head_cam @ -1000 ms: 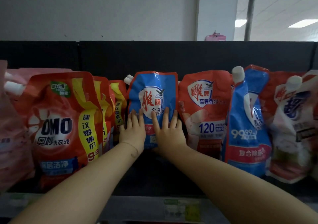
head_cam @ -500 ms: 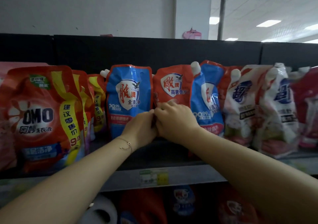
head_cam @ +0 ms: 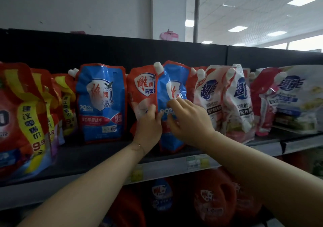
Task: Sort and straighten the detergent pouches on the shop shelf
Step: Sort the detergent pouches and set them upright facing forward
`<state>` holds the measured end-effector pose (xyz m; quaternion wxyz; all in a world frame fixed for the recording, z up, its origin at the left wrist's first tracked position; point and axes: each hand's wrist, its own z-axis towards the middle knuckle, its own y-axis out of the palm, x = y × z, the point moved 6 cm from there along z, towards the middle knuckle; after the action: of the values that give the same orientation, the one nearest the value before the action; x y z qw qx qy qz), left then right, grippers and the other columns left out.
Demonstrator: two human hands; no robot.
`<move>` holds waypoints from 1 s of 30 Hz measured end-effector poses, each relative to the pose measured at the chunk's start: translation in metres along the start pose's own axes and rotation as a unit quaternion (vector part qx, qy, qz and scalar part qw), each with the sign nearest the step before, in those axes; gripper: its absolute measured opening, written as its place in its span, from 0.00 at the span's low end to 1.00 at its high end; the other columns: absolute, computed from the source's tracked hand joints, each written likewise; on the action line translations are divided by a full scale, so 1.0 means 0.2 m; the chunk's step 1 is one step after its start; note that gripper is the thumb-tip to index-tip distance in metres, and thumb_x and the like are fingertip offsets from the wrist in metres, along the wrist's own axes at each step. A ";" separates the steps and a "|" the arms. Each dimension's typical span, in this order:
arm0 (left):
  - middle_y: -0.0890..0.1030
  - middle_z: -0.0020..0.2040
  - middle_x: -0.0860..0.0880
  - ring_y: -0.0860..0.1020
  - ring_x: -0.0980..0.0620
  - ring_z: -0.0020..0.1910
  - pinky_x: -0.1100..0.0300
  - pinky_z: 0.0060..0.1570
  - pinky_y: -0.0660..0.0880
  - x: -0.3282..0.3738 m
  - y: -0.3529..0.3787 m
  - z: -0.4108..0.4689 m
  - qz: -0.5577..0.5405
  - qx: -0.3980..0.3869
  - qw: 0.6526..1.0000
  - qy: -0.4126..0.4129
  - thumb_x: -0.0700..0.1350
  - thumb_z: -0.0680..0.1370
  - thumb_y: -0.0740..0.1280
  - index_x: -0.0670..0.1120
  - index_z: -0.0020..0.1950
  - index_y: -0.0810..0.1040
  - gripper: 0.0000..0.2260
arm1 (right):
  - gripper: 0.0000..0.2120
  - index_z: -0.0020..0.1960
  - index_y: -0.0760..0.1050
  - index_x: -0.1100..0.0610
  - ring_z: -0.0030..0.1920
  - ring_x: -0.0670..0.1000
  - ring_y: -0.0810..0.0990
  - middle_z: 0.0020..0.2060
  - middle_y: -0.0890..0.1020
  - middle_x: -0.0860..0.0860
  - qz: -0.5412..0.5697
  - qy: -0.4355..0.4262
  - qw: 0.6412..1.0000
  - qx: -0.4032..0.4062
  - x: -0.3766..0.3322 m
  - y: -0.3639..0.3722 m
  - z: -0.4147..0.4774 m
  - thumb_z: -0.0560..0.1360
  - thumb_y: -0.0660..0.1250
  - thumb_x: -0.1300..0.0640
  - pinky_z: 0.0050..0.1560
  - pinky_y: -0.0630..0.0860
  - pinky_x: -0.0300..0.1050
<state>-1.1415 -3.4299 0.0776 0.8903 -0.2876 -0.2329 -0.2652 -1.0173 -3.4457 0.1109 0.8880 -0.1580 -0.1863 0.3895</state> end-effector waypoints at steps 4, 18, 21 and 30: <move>0.76 0.37 0.48 0.75 0.57 0.33 0.69 0.30 0.71 -0.13 -0.12 0.00 -0.078 0.033 0.995 -0.061 0.43 0.82 0.60 0.44 0.41 0.66 0.10 | 0.12 0.53 0.75 0.60 0.41 0.55 0.80 0.45 0.80 0.54 0.000 0.026 0.999 -0.048 0.04 0.06 -0.02 0.72 0.62 0.56 0.26 0.62 0.38; 0.72 0.50 0.45 0.73 0.47 0.49 0.59 0.42 0.66 -0.41 -0.71 -0.09 0.031 0.173 0.965 -0.195 0.40 0.82 0.55 0.43 0.56 0.64 0.04 | 0.53 0.70 0.31 0.28 0.75 0.58 0.58 0.73 0.27 0.49 0.307 0.102 0.892 -0.317 -0.26 0.54 0.01 0.70 0.74 0.47 0.68 0.70 0.54; 0.68 0.66 0.42 0.69 0.46 0.65 0.60 0.59 0.69 -0.37 -0.74 -0.12 0.082 0.161 0.974 -0.133 0.32 0.78 0.58 0.40 0.70 0.59 0.21 | 0.53 0.68 0.30 0.26 0.77 0.59 0.50 0.72 0.24 0.49 0.313 0.095 0.884 -0.335 -0.34 0.62 0.05 0.71 0.73 0.48 0.69 0.67 0.54; 0.17 0.67 0.45 0.23 0.45 0.70 0.46 0.72 0.35 -0.41 -0.62 -0.20 0.483 -0.167 0.858 -0.046 0.51 0.71 0.69 0.48 0.70 0.19 0.56 | 0.52 0.75 0.31 0.38 0.73 0.55 0.64 0.72 0.25 0.58 0.295 0.118 0.899 -0.301 -0.47 0.68 0.11 0.72 0.72 0.49 0.67 0.67 0.47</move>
<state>-1.2677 -3.5138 0.0504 0.8336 -0.5200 -0.0574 0.1773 -1.1725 -3.4244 0.0533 0.6577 -0.5103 -0.1337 0.5378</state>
